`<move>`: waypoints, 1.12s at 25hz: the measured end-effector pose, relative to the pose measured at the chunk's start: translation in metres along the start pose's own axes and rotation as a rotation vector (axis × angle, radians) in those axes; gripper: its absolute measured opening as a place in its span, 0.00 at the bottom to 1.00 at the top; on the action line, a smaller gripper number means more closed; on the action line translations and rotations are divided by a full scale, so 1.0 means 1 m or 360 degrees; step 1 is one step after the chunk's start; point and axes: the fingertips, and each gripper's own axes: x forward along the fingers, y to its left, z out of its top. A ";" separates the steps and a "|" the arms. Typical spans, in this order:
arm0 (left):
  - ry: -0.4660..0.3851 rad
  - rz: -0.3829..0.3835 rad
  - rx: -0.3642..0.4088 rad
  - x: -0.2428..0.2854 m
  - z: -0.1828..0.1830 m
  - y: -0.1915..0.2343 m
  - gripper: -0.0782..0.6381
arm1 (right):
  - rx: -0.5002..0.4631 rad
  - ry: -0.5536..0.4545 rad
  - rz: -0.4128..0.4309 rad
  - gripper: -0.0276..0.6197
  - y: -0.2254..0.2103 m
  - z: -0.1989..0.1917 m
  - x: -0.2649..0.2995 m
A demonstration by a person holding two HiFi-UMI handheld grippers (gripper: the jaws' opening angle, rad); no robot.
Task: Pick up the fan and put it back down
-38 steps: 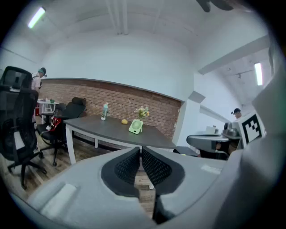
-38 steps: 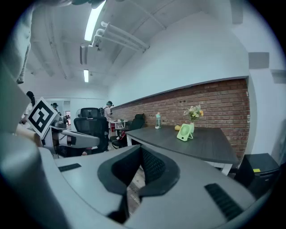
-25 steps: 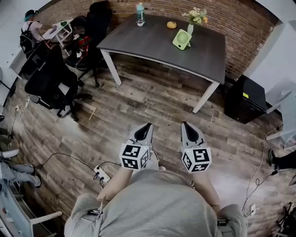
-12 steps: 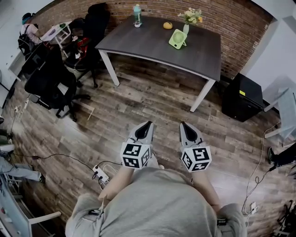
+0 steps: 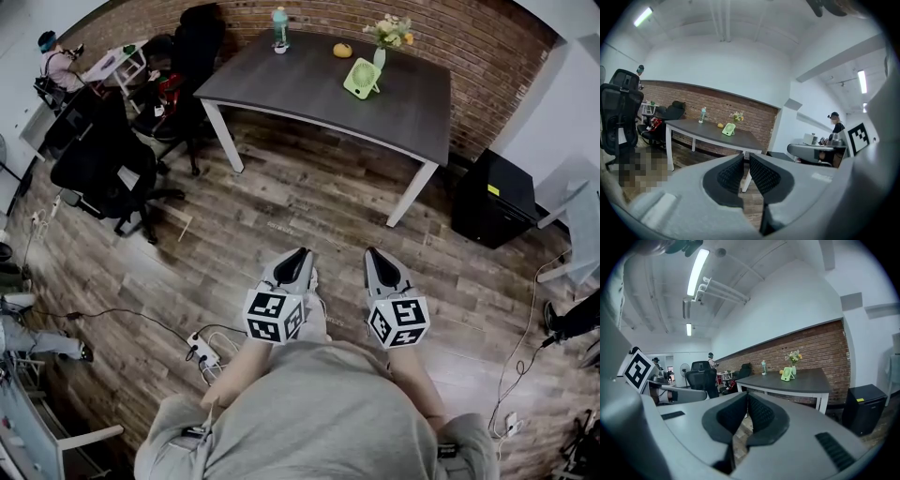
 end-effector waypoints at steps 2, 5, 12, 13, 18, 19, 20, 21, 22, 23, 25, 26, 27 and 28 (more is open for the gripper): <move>0.0002 -0.0007 0.0001 0.003 0.000 0.001 0.15 | 0.0012 -0.0002 0.0015 0.06 -0.001 0.000 0.004; 0.0010 -0.0003 0.0006 0.011 0.000 0.003 0.15 | 0.0028 0.0002 0.0027 0.12 -0.005 0.000 0.009; 0.0024 -0.0001 0.0034 0.039 0.003 0.008 0.25 | 0.0055 0.0029 0.0017 0.21 -0.029 -0.001 0.026; 0.0029 -0.0003 0.0035 0.043 0.004 0.009 0.27 | 0.0060 0.0035 0.0014 0.22 -0.033 -0.001 0.030; 0.0046 -0.0006 0.0029 0.067 0.007 0.023 0.33 | 0.0071 0.0064 0.0021 0.27 -0.046 -0.002 0.055; 0.0049 -0.0006 0.0030 0.072 0.008 0.026 0.33 | 0.0072 0.0072 0.0022 0.29 -0.049 -0.002 0.061; 0.0052 -0.0005 0.0032 0.077 0.009 0.029 0.33 | 0.0072 0.0079 0.0023 0.29 -0.052 -0.002 0.068; 0.0054 -0.0003 0.0035 0.082 0.010 0.032 0.34 | 0.0072 0.0084 0.0025 0.30 -0.054 -0.002 0.074; 0.0054 -0.0001 0.0037 0.087 0.012 0.035 0.34 | 0.0072 0.0088 0.0029 0.31 -0.056 -0.001 0.080; 0.0053 0.0001 0.0039 0.092 0.015 0.039 0.34 | 0.0073 0.0091 0.0034 0.32 -0.058 0.000 0.087; 0.0052 0.0004 0.0042 0.104 0.021 0.049 0.34 | 0.0074 0.0096 0.0044 0.33 -0.062 0.003 0.103; 0.0052 0.0005 0.0043 0.110 0.024 0.055 0.34 | 0.0073 0.0099 0.0047 0.33 -0.064 0.005 0.111; 0.0051 0.0007 0.0044 0.117 0.028 0.061 0.34 | 0.0073 0.0101 0.0048 0.33 -0.066 0.008 0.120; 0.0050 0.0007 0.0043 0.124 0.031 0.066 0.34 | 0.0073 0.0102 0.0048 0.34 -0.069 0.010 0.127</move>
